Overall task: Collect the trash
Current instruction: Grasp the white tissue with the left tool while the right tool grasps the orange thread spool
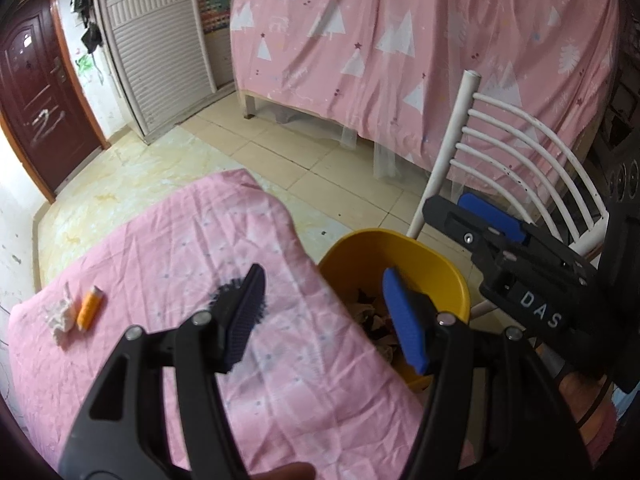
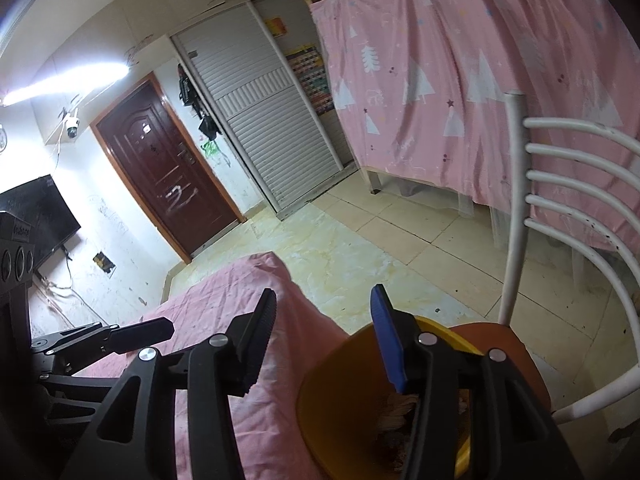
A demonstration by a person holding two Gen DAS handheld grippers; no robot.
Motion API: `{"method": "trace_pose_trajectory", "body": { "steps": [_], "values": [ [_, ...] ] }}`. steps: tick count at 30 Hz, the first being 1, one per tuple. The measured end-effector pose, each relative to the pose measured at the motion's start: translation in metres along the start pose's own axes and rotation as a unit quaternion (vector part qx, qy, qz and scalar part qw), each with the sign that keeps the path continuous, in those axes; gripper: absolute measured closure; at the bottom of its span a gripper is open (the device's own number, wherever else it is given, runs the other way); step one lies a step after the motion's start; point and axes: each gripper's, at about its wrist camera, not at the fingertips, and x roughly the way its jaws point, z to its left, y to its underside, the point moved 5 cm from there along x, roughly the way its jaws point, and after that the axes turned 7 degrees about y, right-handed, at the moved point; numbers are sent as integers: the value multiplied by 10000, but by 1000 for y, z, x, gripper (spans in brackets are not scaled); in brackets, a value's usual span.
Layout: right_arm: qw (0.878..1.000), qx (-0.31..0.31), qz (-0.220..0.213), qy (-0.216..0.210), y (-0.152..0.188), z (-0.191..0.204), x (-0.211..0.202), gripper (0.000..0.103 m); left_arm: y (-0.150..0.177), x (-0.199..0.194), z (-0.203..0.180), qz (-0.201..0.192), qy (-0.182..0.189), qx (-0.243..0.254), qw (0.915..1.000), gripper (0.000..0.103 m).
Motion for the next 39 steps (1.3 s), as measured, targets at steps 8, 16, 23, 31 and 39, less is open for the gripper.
{"method": "trace_pose_trajectory", "body": {
  "steps": [8, 16, 23, 31, 39],
  "values": [
    [9993, -333, 119, -88, 1, 43, 13, 59, 8, -15, 39, -104, -59, -346, 9993, 44],
    [9978, -586, 281, -148, 4, 83, 29, 58, 19, -31, 89, -204, -236, -683, 9972, 44],
    [9950, -881, 398, -243, 10, 120, 43, 56, 29, -40, 125, -256, -316, -950, 9946, 44],
    [9906, -1180, 582, -384, 20, 166, 60, 55, 44, -52, 169, -305, -456, -1307, 9899, 44],
    [9849, -1495, 735, -479, 32, 208, 75, 54, 58, -63, 219, -341, -579, -1729, 9826, 44]
  ]
}}
